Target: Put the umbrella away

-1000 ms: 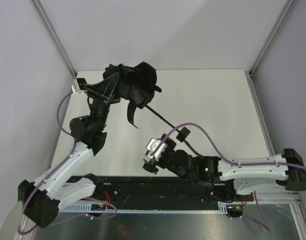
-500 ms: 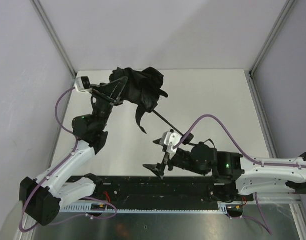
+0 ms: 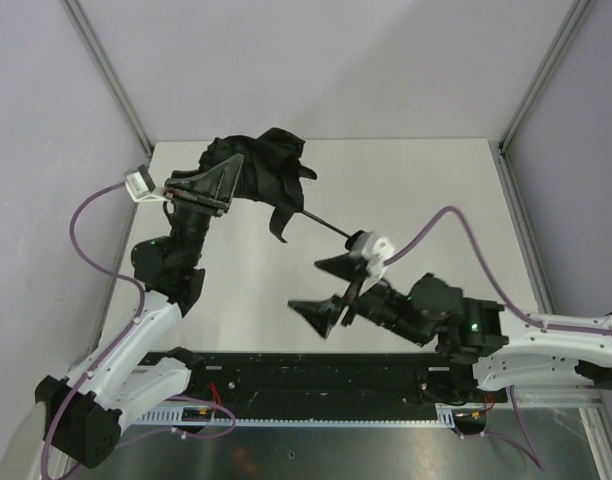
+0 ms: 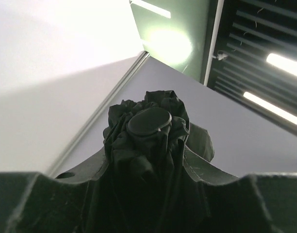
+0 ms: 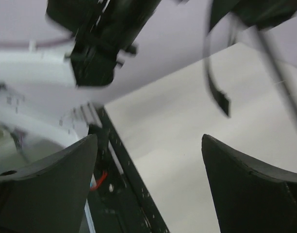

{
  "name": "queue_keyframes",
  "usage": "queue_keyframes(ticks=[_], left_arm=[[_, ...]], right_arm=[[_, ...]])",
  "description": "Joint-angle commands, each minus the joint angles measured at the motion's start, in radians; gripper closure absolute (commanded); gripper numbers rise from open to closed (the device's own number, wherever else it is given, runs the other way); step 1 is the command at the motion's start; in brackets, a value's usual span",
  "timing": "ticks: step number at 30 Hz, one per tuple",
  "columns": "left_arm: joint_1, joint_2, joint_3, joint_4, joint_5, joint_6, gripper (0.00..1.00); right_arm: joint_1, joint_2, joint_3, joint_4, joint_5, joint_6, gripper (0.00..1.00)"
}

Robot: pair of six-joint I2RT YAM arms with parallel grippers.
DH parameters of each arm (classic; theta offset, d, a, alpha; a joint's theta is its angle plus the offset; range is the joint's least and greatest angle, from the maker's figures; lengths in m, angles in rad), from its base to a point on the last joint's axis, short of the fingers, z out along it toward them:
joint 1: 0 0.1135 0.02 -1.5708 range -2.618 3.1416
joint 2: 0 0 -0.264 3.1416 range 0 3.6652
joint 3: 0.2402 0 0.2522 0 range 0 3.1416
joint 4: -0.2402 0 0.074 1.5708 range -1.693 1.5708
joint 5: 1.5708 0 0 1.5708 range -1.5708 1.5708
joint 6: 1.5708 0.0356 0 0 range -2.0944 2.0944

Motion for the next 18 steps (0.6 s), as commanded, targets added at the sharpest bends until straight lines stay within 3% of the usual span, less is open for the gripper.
queue_keyframes(ticks=[1, 12, 18], left_arm=[[0.005, -0.062, 0.039, 0.025, -0.014, 0.200, 1.00], [0.005, -0.076, 0.012, -0.047, 0.021, 0.248, 1.00], [0.004, -0.082, 0.007, -0.061, 0.025, 0.241, 1.00]], right_arm=[[-0.051, -0.034, 0.146, 0.046, 0.159, 0.066, 0.14], [-0.159, 0.282, 0.549, -0.117, 0.279, -0.126, 0.42], [-0.199, 0.389, 0.643, -0.160, 0.316, -0.123, 0.53]])
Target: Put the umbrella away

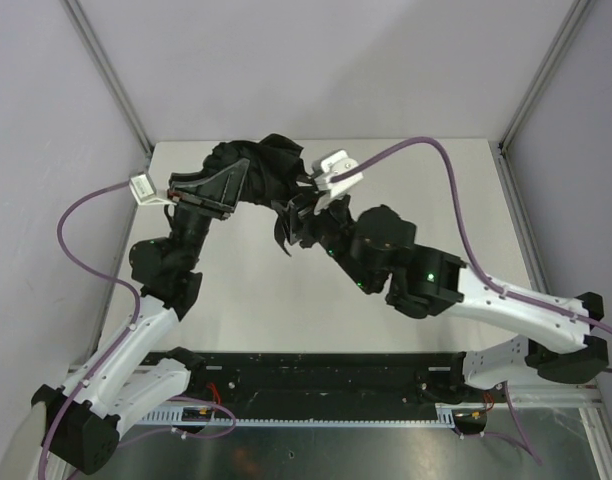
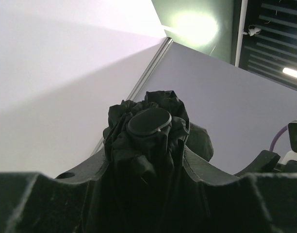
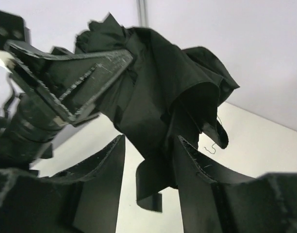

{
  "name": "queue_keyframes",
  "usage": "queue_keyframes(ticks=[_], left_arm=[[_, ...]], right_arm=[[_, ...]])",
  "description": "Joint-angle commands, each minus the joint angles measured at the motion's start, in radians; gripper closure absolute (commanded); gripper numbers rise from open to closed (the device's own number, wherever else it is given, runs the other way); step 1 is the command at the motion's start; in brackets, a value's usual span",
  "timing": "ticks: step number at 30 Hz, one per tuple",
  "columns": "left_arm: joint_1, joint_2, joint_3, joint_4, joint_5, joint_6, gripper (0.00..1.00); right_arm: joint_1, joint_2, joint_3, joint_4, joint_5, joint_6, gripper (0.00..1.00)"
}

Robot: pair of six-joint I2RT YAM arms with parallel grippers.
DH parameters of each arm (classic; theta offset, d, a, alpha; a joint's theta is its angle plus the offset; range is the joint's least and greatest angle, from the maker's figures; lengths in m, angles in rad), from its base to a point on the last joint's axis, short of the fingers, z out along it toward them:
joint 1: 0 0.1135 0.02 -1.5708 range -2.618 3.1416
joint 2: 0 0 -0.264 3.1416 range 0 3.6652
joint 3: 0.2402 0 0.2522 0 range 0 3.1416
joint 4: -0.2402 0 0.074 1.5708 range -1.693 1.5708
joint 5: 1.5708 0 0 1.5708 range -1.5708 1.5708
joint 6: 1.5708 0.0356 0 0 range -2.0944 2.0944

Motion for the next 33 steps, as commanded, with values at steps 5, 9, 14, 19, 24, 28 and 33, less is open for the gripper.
queue_keyframes(ticks=[5, 9, 14, 19, 24, 28, 33], left_arm=[[0.004, -0.035, 0.007, 0.045, 0.016, 0.011, 1.00], [0.004, -0.041, 0.005, 0.045, 0.021, 0.006, 1.00], [0.004, -0.043, 0.002, 0.045, 0.034, -0.015, 1.00], [0.003, -0.045, -0.001, 0.045, 0.039, -0.027, 1.00], [0.004, -0.032, -0.009, 0.059, -0.008, -0.018, 1.00], [0.002, -0.005, -0.030, 0.140, -0.082, -0.003, 1.00], [-0.033, 0.062, -0.015, 0.234, -0.154, 0.037, 1.00]], right_arm=[[-0.082, 0.043, 0.064, -0.059, 0.030, 0.025, 0.70], [-0.098, 0.029, 0.045, -0.060, 0.005, 0.048, 0.78], [-0.119, 0.000, 0.015, -0.053, -0.022, 0.066, 0.73], [-0.149, -0.018, 0.011, -0.066, -0.103, 0.117, 0.95], [-0.203, -0.059, 0.007, -0.056, -0.333, 0.292, 1.00], [-0.276, -0.077, -0.048, 0.099, -0.603, 0.554, 1.00], [-0.317, -0.006, -0.081, 0.420, -0.865, 0.861, 1.00]])
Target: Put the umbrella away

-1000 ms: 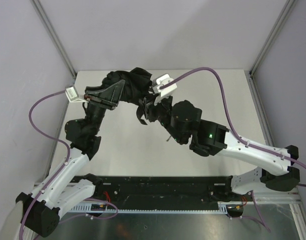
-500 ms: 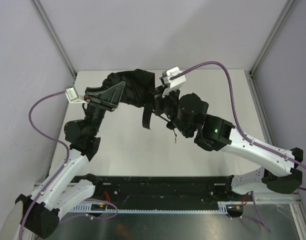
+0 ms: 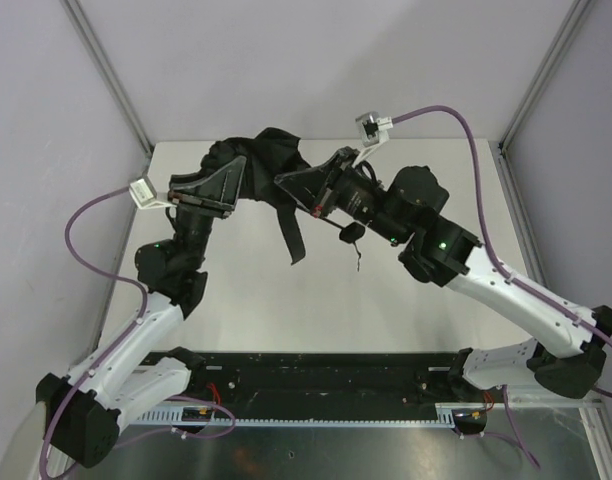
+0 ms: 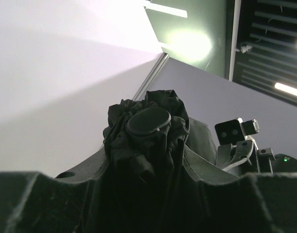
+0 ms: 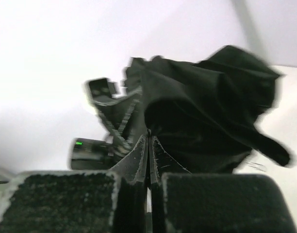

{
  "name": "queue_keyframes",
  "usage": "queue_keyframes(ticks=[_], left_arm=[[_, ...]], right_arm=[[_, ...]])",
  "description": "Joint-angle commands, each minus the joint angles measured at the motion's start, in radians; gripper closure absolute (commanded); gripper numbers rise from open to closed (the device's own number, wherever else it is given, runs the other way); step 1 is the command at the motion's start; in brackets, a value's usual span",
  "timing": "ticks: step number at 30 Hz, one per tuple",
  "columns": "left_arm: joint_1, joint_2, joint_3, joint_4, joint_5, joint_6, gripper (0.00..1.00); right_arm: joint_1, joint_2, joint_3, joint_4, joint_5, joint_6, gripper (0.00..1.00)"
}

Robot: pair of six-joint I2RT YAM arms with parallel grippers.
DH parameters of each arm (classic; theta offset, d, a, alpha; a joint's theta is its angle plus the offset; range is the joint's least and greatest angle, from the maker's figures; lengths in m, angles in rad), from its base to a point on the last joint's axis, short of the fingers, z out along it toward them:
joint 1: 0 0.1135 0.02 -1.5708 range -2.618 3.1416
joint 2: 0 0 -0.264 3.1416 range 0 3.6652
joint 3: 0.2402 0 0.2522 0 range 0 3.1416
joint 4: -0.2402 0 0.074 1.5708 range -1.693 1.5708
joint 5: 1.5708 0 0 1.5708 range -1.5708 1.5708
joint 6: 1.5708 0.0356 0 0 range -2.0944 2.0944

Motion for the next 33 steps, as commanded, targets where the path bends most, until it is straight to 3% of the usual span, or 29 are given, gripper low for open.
queue_keyframes(ticks=[1, 8, 12, 15, 24, 33], left_arm=[[-0.027, 0.050, 0.020, 0.145, -0.126, 0.051, 1.00], [-0.066, 0.105, 0.030, 0.225, -0.201, 0.055, 1.00], [-0.086, 0.139, 0.043, 0.284, -0.261, 0.034, 1.00], [-0.088, 0.147, 0.043, 0.343, -0.304, -0.064, 1.00], [-0.097, 0.059, 0.066, 0.367, -0.281, -0.303, 1.00], [-0.148, 0.045, 0.063, 0.369, -0.251, -0.390, 1.00]], right_arm=[[-0.007, 0.055, -0.006, 0.392, -0.321, 0.359, 1.00], [0.013, 0.145, 0.014, 0.594, -0.355, 0.533, 1.00], [0.047, 0.204, 0.063, 0.658, -0.373, 0.546, 1.00], [0.034, 0.184, 0.039, 0.607, -0.350, 0.456, 1.00], [0.019, 0.023, -0.102, 0.282, 0.035, -0.063, 1.00], [0.006, 0.003, -0.100, 0.272, 0.108, -0.170, 1.00]])
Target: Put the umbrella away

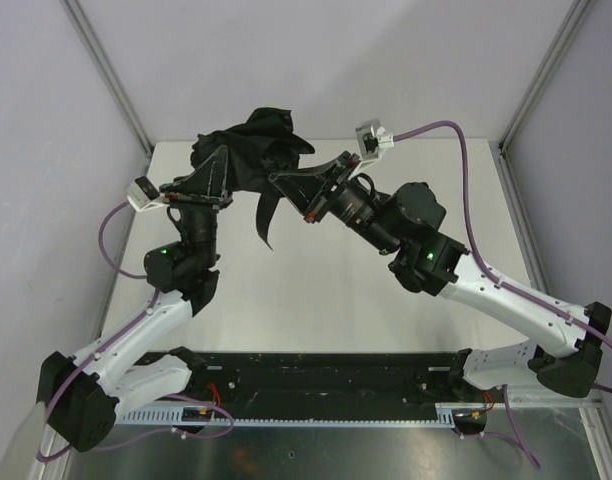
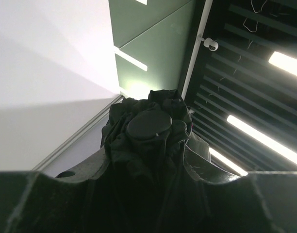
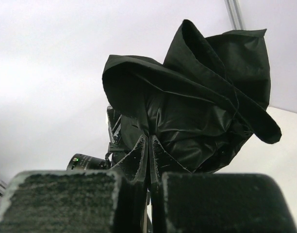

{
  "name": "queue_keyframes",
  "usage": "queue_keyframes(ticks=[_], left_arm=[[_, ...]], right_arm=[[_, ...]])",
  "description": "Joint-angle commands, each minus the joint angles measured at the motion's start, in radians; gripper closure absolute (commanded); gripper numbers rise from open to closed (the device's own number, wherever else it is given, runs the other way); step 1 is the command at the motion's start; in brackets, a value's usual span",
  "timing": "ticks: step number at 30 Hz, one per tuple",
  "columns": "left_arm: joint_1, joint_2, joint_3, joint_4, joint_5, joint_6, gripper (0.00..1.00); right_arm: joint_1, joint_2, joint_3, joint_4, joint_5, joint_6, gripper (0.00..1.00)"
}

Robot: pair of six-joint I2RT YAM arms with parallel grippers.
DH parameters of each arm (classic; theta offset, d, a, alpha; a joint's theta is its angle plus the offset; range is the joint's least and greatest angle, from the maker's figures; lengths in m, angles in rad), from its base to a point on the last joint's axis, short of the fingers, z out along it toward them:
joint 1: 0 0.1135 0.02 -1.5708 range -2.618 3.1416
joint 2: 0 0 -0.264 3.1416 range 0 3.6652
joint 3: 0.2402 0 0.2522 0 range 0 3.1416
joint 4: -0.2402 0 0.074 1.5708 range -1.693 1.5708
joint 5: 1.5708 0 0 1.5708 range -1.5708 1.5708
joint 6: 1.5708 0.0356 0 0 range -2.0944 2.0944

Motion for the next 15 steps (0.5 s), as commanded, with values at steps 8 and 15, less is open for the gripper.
queue_keyframes(ticks=[8, 15], left_arm=[[-0.037, -0.048, 0.027, 0.136, 0.014, -0.090, 1.00], [-0.036, -0.039, 0.032, 0.140, -0.014, -0.021, 1.00]], right_arm=[[-0.010, -0.040, -0.001, -0.102, 0.189, -0.117, 0.87], [-0.009, -0.088, -0.001, -0.150, 0.126, -0.007, 0.56]])
